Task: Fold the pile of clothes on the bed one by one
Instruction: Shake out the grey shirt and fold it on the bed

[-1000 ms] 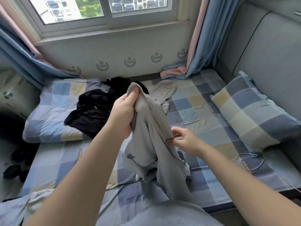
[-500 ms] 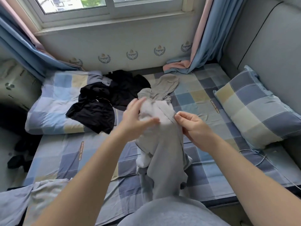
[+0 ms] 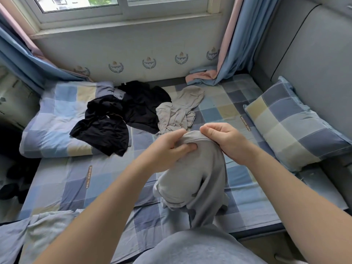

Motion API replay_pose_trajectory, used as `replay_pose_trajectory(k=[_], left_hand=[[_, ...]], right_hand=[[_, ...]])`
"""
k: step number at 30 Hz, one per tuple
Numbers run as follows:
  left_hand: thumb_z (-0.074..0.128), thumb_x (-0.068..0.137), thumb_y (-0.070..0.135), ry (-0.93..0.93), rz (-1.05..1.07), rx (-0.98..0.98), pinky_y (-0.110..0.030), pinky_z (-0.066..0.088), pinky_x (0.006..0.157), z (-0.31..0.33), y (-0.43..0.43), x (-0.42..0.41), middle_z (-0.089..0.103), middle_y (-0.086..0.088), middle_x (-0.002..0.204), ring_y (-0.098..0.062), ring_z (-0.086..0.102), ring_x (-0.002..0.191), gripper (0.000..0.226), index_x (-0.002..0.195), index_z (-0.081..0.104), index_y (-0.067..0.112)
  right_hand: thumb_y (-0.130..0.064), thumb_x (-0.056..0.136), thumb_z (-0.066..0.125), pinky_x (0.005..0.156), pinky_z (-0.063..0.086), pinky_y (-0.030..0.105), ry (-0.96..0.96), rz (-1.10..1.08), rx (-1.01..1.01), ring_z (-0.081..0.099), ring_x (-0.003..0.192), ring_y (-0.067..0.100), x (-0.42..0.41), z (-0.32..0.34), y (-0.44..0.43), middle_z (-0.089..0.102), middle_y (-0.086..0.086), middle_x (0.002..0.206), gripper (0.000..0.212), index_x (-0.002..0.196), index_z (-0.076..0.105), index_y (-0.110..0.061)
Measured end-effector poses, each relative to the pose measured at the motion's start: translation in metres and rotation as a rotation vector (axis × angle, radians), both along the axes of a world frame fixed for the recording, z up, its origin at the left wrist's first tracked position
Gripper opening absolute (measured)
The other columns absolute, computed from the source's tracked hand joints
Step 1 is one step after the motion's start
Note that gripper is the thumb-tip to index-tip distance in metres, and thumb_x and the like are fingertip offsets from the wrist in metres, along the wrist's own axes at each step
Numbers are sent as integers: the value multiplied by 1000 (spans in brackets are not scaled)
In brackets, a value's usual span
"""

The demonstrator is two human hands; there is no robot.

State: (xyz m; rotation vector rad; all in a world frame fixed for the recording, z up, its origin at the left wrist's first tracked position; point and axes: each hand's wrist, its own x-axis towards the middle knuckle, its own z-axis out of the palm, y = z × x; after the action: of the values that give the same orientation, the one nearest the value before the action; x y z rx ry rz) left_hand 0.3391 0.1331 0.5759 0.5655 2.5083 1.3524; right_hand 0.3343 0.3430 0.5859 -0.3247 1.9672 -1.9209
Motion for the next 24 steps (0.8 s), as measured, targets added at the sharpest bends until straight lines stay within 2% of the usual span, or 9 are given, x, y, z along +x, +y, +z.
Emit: replay_pose_trajectory(k=[2, 4, 7, 9, 12, 16, 19, 21, 24], left_hand=[[65, 94, 35, 60, 77, 78, -34, 41, 59, 7, -2, -1, 47, 4, 65, -14, 44, 61, 35, 79, 49, 7], [63, 97, 26, 86, 143, 155, -23, 32, 57, 20, -5, 0, 38, 13, 63, -6, 36, 60, 36, 74, 44, 7], [57, 94, 31, -77, 148, 378, -26, 31, 58, 38, -12, 3, 37, -6, 74, -15, 35, 67, 44, 81, 41, -8], [56, 93, 28, -156, 131, 493, -25, 31, 56, 48, -18, 6, 34, -8, 73, -13, 35, 64, 36, 74, 43, 0], [58, 94, 26, -157, 161, 534, -25, 28, 55, 54, -32, 0, 33, -2, 68, -10, 32, 61, 34, 62, 44, 23], [65, 90, 34, -129, 313, 484, -35, 21, 58, 49, -60, -8, 26, -9, 73, -18, 24, 64, 46, 70, 28, 17], [63, 92, 33, -75, 388, 497, -31, 23, 55, 51, -79, -12, 28, -3, 68, -13, 26, 61, 45, 72, 27, 16], [64, 92, 35, -21, 433, 507, -30, 23, 55, 53, -88, -18, 29, 0, 66, -13, 26, 60, 46, 71, 27, 17], [65, 94, 37, 58, 610, 457, -32, 29, 58, 45, -92, -26, 34, -1, 68, -13, 31, 62, 43, 70, 34, 17]], right_hand=[[-18, 100, 60, 82, 48, 28, 63, -89, 75, 60, 87, 14, -2, -8, 3, 67, 4, 92, 17, 101, 67, -3], [-21, 94, 70, 94, 50, 26, 69, -88, 107, 65, 105, 9, 0, -14, 3, 70, -2, 110, 24, 117, 65, -16], [-20, 88, 77, 100, 51, 29, -60, 90, 157, 62, 119, 7, 9, -25, -5, 69, -10, 124, 51, 133, 57, -32], [-16, 87, 78, 96, 53, 30, -135, 118, 222, 66, 112, 6, 10, -35, -14, 72, -11, 117, 46, 126, 61, -32], [-12, 88, 76, 86, 56, 33, -100, 52, 317, 69, 89, 6, 1, -47, -21, 75, -4, 98, 18, 104, 70, -15], [-18, 87, 76, 67, 49, 25, -30, 133, 467, 62, 71, 4, -9, -45, -18, 69, -6, 82, 9, 93, 71, -14], [-25, 79, 72, 68, 51, 32, 21, 160, 643, 64, 73, 9, -12, -47, -16, 70, -8, 78, 7, 86, 69, -23], [-25, 77, 69, 71, 54, 37, 15, 164, 726, 65, 73, 13, -13, -51, -17, 70, -6, 75, 7, 83, 68, -21], [-25, 81, 68, 69, 47, 40, -28, 167, 629, 57, 67, 15, -13, -53, -16, 64, 3, 73, 20, 86, 67, -6]])
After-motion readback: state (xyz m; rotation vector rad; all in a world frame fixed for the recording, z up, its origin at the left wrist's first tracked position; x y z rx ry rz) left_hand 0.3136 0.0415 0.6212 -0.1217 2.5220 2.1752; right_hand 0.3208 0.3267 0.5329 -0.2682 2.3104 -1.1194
